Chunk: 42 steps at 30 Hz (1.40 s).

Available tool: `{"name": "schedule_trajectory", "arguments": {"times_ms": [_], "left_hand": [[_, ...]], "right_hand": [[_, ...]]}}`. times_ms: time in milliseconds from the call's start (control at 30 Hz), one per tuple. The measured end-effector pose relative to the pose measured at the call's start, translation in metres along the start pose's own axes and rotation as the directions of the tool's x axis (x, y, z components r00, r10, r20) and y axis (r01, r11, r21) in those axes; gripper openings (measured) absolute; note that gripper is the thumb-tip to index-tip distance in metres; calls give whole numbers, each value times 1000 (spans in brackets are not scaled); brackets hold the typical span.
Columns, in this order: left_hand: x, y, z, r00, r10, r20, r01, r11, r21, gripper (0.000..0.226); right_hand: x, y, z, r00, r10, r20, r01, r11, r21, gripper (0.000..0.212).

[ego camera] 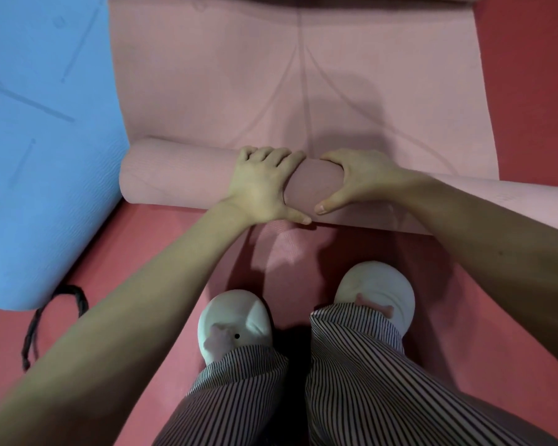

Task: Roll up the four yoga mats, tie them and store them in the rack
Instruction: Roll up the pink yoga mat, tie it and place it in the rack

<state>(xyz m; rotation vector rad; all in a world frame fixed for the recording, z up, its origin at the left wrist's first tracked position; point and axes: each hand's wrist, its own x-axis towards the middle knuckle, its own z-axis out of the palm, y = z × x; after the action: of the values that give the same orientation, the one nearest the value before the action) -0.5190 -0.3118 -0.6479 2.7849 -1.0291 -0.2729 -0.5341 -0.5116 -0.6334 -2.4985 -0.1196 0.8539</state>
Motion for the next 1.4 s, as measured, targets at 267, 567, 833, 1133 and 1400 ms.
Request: {"name": "schedule_trajectory", "arguments": {"times_ms": [267,567,833,1133,1400], "left_hand": [[25,29,-12,969,-41,245,54,997,-48,87],[40,52,-7,890,7,455,39,995,-92,75],[61,51,-22,813,-32,581,174,966,-190,83],[52,48,-14,932,27,361,60,972,-228,91],[18,38,16,924,381,-36,-379,924,55,103]], "right_hand": [[-15,30,-12,970,53,235,-95,980,174,66],[-35,55,1,934,116,338,-152,985,82,33],[-64,41,18,990,-32,-135,24,998,-54,73],[-63,53,28,987,55,-150,-65,996,-61,112],[-45,63,3,996,86,35,-87,995,45,96]]}}
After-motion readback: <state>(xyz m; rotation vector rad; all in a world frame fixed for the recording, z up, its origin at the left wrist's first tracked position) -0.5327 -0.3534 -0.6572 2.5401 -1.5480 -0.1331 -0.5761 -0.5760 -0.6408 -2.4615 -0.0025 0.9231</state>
